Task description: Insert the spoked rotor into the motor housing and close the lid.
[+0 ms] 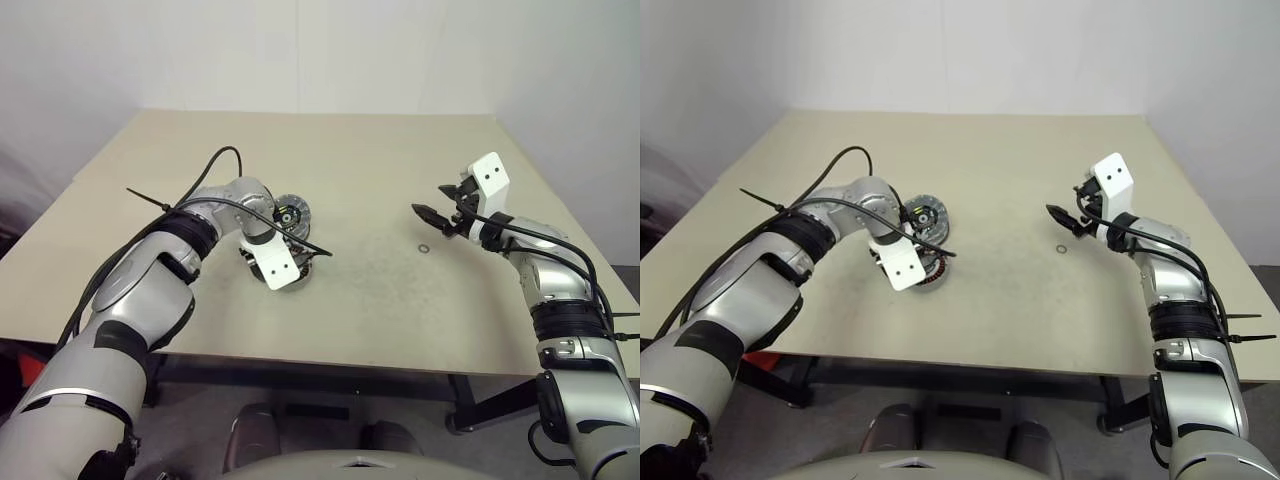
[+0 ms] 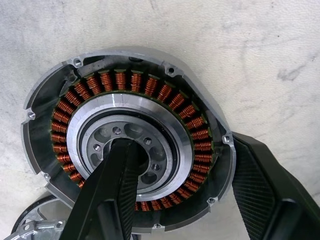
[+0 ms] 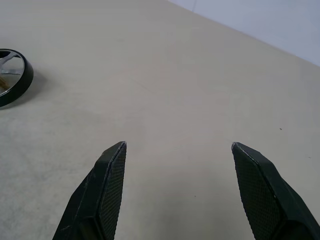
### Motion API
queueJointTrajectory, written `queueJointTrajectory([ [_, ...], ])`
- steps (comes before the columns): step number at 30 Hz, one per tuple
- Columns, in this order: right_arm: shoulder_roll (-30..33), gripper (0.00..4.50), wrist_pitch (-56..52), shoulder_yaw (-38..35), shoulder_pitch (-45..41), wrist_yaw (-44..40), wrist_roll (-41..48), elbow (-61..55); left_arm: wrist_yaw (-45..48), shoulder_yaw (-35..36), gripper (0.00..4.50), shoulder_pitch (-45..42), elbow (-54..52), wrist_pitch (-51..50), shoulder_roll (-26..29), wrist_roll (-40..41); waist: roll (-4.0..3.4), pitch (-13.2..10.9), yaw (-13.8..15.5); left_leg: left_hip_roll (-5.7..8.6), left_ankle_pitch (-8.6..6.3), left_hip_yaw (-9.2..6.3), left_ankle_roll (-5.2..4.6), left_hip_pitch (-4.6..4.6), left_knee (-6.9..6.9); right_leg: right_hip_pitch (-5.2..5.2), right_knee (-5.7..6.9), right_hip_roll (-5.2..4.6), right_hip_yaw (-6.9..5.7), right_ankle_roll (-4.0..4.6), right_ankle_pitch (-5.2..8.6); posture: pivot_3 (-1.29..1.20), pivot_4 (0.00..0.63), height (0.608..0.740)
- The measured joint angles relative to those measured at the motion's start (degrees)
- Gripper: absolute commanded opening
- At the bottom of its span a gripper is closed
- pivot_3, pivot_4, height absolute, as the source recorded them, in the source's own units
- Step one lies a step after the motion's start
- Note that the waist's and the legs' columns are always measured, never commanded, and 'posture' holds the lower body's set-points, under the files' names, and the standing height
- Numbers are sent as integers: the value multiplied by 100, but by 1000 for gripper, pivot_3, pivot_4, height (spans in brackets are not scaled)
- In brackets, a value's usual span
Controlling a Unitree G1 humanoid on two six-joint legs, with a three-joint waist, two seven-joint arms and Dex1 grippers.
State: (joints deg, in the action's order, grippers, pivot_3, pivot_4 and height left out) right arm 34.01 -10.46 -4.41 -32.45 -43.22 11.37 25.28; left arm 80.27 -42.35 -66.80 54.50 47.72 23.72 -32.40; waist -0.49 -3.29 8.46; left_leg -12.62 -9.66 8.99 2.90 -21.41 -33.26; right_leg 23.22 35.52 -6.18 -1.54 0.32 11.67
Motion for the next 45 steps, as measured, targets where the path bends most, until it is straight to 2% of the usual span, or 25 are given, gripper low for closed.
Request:
queueJointTrajectory([
  [5,-2,3778,3,1,-1,26,-3,0,-83,3,2260,-27,12,8,-93,6,1,-1,21,2,0,0,-1,-8,-1,1,-4,-2,-1,0,0,0,0,740],
  [16,-39,3778,8,7,-8,27,-7,0,-608,82,2260,-549,53,65,-747,138,17,-11,11,0,-1,0,-3,-28,-4,17,-7,-2,-6,0,0,0,0,740],
  [35,-39,3778,-10,4,191,83,-3,-248,-2864,-323,2260,-1199,1678,-317,-1753,-1153,21,-13,21,7,-2,-4,-6,-36,-5,17,-16,-5,-8,-1,-1,0,0,740],
  [45,-39,3778,-20,2,203,166,2,-298,-3019,-335,2260,-1204,1940,-378,-1810,-1291,22,-14,26,10,-4,-5,-9,-38,-5,17,-18,-8,-8,-1,-1,0,0,740],
])
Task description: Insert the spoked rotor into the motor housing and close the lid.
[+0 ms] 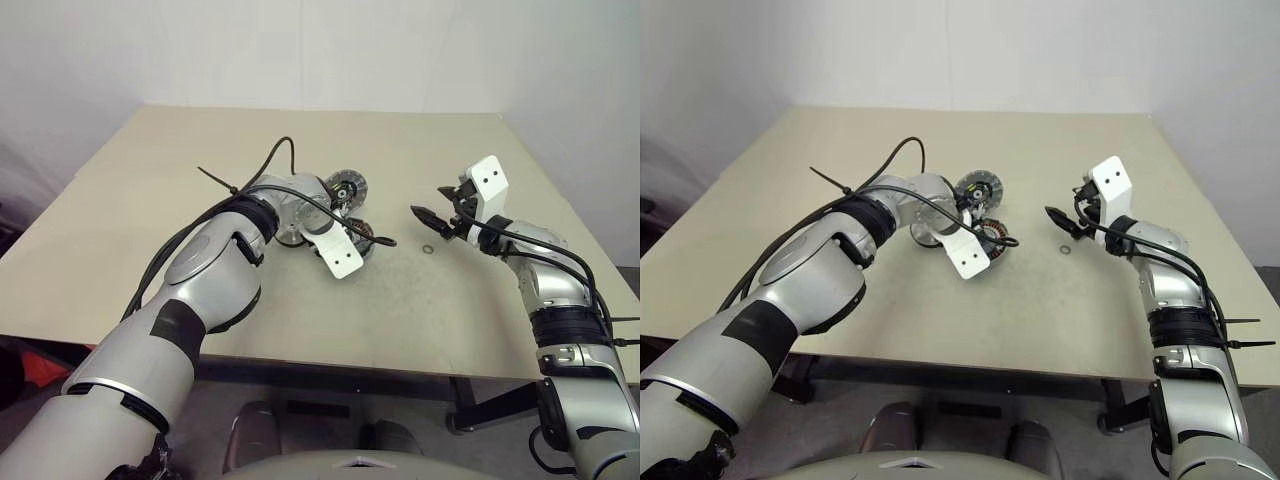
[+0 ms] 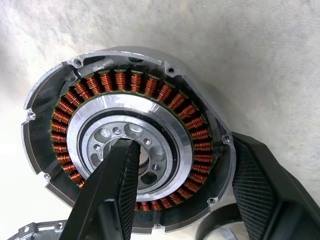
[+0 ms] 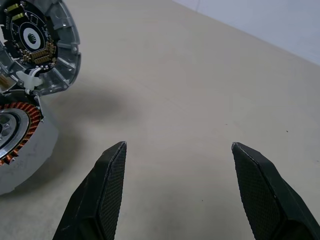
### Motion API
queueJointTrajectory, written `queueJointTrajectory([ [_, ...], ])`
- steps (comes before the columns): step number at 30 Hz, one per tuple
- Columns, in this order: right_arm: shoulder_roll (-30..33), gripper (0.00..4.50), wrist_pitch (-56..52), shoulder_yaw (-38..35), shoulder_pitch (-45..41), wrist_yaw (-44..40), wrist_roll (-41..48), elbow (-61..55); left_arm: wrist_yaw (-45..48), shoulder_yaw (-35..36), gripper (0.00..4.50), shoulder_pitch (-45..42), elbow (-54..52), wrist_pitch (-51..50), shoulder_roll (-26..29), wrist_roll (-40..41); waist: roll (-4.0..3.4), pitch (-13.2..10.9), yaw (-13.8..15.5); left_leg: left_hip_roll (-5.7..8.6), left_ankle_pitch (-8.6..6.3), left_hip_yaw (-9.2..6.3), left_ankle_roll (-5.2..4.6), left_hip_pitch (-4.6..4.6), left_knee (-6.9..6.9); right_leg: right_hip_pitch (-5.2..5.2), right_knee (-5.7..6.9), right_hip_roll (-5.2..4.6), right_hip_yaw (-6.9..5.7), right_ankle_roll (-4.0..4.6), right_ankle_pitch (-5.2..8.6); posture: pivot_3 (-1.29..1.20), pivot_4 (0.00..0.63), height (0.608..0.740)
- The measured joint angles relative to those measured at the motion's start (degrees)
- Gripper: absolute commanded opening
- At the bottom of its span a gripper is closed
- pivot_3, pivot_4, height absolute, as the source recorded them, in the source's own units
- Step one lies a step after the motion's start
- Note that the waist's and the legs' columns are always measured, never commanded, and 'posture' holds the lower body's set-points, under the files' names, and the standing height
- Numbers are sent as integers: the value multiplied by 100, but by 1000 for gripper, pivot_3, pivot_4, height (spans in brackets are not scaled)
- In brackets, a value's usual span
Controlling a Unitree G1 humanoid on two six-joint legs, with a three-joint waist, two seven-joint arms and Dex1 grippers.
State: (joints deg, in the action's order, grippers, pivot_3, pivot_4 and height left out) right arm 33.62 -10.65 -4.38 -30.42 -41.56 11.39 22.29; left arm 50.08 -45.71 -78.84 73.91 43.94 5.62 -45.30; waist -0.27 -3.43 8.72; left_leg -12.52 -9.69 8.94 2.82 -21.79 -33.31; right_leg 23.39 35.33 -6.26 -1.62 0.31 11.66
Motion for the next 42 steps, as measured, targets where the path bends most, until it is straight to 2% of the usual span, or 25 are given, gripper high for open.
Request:
queueJointTrajectory([
  [5,0,3778,0,0,0,18,6,0,222,18,2260,1,39,-50,-90,20,1,0,0,1,-1,0,-1,-1,0,0,-2,-1,0,0,0,0,0,740],
  [6,0,3778,0,0,0,20,9,0,245,25,3010,2,42,-52,-102,27,1,0,1,1,-1,0,-2,-1,0,0,-2,-1,0,0,0,0,0,740],
  [11,0,3778,1,-23,0,30,18,-76,256,127,4480,0,37,-122,-123,84,0,0,0,2,-1,0,-3,1,0,-2,-2,-2,0,0,0,0,0,740],
  [22,0,3778,3,-115,7,21,18,-84,528,534,4480,1,-53,-108,-140,541,1,-1,3,5,-2,0,-3,1,1,-4,-4,-5,0,0,0,0,0,740],
  [27,-41,3778,9,-117,7,40,17,-68,1584,1474,4480,83,-660,-473,-151,1803,2,-1,17,7,-4,1,-7,1,1,-4,-4,-9,0,1,0,0,0,740],
  [31,-108,3778,-3,-159,97,49,37,-68,2395,2007,4480,667,-1850,-1378,200,2684,-5,3,-19,-4,-5,12,-10,16,11,-4,-3,0,3,2,1,0,0,740],
  [36,-226,3778,-95,-182,402,71,60,-87,3192,2355,4480,2352,-4400,-3486,1168,3583,-14,-2,-34,-23,-4,20,-8,12,18,9,-2,10,1,9,5,0,0,740],
  [42,-301,3778,-196,-185,687,140,88,-414,3076,2995,4480,3663,-6584,-5675,1986,4411,-18,-4,-35,-20,-5,22,-6,10,22,3,-14,8,2,8,6,0,0,740],
])
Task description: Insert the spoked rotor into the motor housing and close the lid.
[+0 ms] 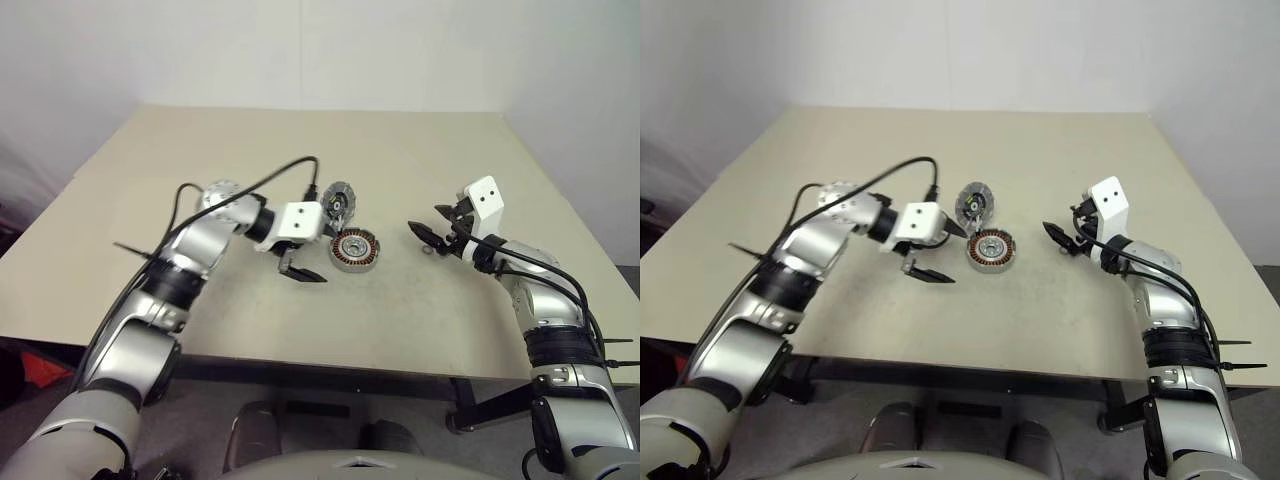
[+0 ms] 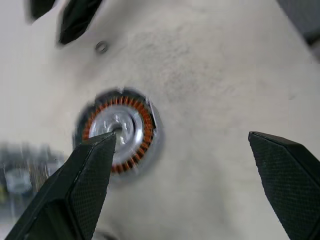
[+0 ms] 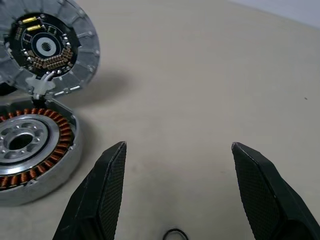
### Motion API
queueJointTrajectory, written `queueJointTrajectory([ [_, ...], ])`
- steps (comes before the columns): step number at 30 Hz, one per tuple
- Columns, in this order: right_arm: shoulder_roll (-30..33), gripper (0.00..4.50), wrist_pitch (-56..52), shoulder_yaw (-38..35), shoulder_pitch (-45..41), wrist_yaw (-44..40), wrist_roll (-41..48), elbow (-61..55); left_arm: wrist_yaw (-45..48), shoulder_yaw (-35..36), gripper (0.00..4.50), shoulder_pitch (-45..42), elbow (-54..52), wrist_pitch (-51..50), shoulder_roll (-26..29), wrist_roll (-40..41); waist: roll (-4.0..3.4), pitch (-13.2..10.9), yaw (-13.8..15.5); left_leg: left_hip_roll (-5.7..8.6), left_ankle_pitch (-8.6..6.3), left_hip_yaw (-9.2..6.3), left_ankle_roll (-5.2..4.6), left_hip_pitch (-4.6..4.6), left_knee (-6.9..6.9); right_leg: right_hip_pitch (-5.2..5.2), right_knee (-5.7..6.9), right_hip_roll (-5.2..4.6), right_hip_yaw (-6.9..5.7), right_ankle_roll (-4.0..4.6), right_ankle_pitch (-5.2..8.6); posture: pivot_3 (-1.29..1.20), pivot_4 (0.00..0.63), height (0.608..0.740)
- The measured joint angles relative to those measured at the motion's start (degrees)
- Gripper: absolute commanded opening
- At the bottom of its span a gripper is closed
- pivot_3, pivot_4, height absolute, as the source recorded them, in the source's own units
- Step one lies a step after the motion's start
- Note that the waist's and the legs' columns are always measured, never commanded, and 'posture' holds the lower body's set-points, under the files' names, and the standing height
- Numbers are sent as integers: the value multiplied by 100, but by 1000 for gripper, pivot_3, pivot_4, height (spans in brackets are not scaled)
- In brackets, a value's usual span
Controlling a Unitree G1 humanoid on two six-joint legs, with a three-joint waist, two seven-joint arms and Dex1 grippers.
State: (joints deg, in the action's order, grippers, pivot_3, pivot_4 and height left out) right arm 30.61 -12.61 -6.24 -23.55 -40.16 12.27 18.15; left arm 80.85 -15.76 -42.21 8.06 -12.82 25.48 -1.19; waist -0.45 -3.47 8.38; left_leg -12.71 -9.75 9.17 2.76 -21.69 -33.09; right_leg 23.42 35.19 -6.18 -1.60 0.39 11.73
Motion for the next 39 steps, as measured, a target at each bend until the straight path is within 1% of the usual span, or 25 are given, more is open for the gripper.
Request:
queueJointTrajectory([
  [2,-4,3778,-69,-5,133,17,33,-122,-277,316,4480,330,-542,-803,52,368,-1,-1,-17,2,0,1,1,2,0,-2,-2,0,3,0,0,0,0,740],
  [4,-4,3778,-150,-8,254,30,64,-235,-655,710,4480,554,-1024,-1611,-11,819,-1,-1,-50,1,1,1,2,2,1,-2,-4,0,2,-1,0,0,0,740],
  [6,-4,3778,-206,-9,355,35,87,-338,-1071,1133,4480,672,-1330,-2178,-138,1191,-1,-1,-98,1,1,1,3,5,3,-3,-4,1,2,-1,0,0,0,740],
  [9,-13,3778,-337,-11,502,54,131,-454,-1865,1676,4480,967,-1556,-2612,-296,1505,-7,2,-189,1,1,2,3,12,11,-10,-16,5,3,-3,1,0,0,740],
  [11,-34,3778,-454,-10,507,130,130,-496,-2206,1794,4480,1295,-1668,-2800,-305,1599,-8,3,-294,0,2,1,4,10,17,-10,-27,7,3,-4,1,0,0,740],
  [13,-53,3778,-581,-10,490,291,108,-502,-2455,1785,4480,1673,-1865,-3034,-314,1774,-5,2,-329,-1,2,1,4,7,25,-8,-37,10,1,-3,1,0,0,740],
  [15,-97,3778,-676,2,397,398,75,-479,-2584,1787,4480,1841,-2006,-3143,-279,1871,-6,2,-329,-1,2,1,4,5,30,-3,-38,10,1,-3,1,0,0,740],
  [17,-120,3778,-754,33,221,489,14,-397,-2704,1799,4480,2033,-2226,-3226,-132,2017,-7,2,-330,0,2,1,5,7,34,-4,-38,11,0,-3,1,0,0,740],
  [22,-133,3778,-901,108,30,556,-87,-177,-2908,1806,4480,2332,-2282,-3245,156,2138,-7,2,-308,2,2,1,5,6,32,-6,-40,10,1,-4,1,0,0,740],
  [29,-140,3778,-1242,250,4,559,-209,25,-3263,1842,4480,2438,-2281,-3210,166,2325,-6,2,-306,2,4,1,7,11,30,-12,-38,9,1,-4,1,0,0,740],
  [39,-166,3778,-1310,248,-24,721,-304,271,-3454,1853,4480,2438,-2274,-3094,211,2451,-6,3,-305,2,5,2,10,19,27,-20,-34,9,2,-4,1,0,0,740],
])
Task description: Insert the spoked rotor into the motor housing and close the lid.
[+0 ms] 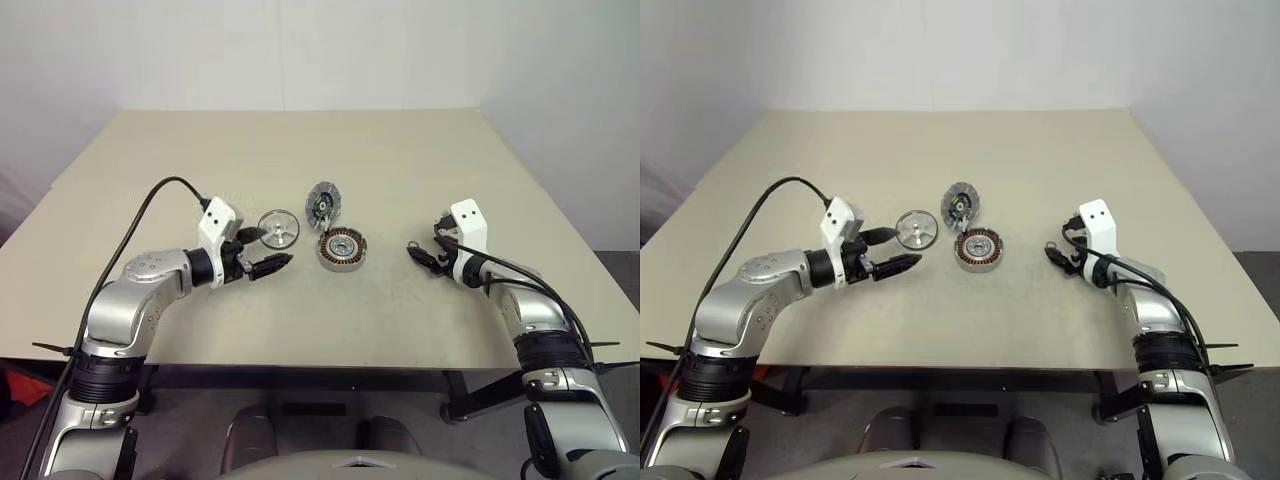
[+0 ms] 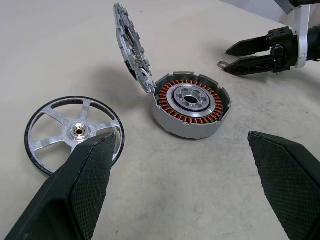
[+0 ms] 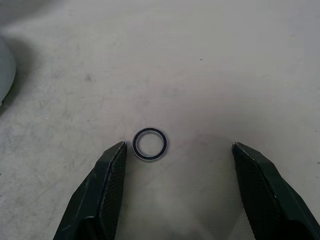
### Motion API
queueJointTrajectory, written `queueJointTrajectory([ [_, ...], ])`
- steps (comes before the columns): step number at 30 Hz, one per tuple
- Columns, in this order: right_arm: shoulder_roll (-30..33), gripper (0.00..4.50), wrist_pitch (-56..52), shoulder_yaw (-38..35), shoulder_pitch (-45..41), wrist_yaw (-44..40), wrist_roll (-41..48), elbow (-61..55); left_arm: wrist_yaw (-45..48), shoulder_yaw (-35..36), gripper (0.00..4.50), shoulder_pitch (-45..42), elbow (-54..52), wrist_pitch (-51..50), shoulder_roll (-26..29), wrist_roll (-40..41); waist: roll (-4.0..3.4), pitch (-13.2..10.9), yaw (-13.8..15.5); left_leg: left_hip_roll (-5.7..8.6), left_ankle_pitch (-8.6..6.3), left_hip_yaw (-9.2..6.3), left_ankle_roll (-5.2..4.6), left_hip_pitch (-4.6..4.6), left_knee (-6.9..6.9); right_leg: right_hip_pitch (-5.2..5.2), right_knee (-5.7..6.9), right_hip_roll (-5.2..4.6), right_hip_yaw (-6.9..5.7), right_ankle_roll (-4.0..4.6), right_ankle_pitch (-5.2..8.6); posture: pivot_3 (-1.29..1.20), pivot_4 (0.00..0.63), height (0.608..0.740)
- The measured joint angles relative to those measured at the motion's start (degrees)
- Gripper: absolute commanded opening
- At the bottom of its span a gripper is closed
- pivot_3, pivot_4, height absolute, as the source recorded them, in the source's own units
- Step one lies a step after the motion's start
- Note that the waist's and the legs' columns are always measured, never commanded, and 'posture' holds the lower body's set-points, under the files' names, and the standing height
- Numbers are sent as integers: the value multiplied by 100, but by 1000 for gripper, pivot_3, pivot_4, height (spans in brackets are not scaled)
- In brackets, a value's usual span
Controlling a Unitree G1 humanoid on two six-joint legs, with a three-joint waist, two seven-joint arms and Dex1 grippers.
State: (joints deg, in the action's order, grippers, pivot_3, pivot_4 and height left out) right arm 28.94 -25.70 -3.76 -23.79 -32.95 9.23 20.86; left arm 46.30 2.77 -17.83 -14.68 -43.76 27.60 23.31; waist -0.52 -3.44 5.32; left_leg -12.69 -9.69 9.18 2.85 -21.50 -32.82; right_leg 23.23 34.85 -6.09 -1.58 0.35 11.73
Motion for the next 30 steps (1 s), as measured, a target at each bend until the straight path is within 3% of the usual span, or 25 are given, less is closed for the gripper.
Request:
queueJointTrajectory([
  [6,-36,3778,0,0,-4,67,-29,19,-69,-5,4480,-1,57,87,93,12,0,0,-1,0,0,0,0,14,-2,-14,0,0,1,0,0,0,0,740],
  [7,-46,3595,0,0,-7,73,-31,25,-84,-5,4497,-1,65,99,105,12,0,0,-1,0,0,0,0,17,-2,-16,1,0,1,0,0,0,0,740],
  [10,-57,2848,-3,0,-29,93,-35,48,-95,-6,4500,-1,88,139,126,12,0,0,-2,0,0,0,0,20,-2,-18,2,1,1,0,0,0,0,740],
  [16,-81,680,-9,-3,-78,122,-30,94,-142,-5,4500,-8,142,223,173,12,0,1,-9,-1,0,0,1,21,-2,-18,3,1,1,0,0,0,0,740],
  [25,-96,652,-22,-5,-118,74,-11,126,-182,-4,4500,-13,286,312,218,25,0,1,-11,-1,2,0,3,25,-3,-20,7,1,2,0,0,0,0,740],
  [30,-230,652,-198,100,-136,-260,172,-614,-156,-3,4500,-15,304,312,253,95,-1,1,-11,-2,2,0,3,24,0,-16,10,3,2,0,0,0,0,740],
])
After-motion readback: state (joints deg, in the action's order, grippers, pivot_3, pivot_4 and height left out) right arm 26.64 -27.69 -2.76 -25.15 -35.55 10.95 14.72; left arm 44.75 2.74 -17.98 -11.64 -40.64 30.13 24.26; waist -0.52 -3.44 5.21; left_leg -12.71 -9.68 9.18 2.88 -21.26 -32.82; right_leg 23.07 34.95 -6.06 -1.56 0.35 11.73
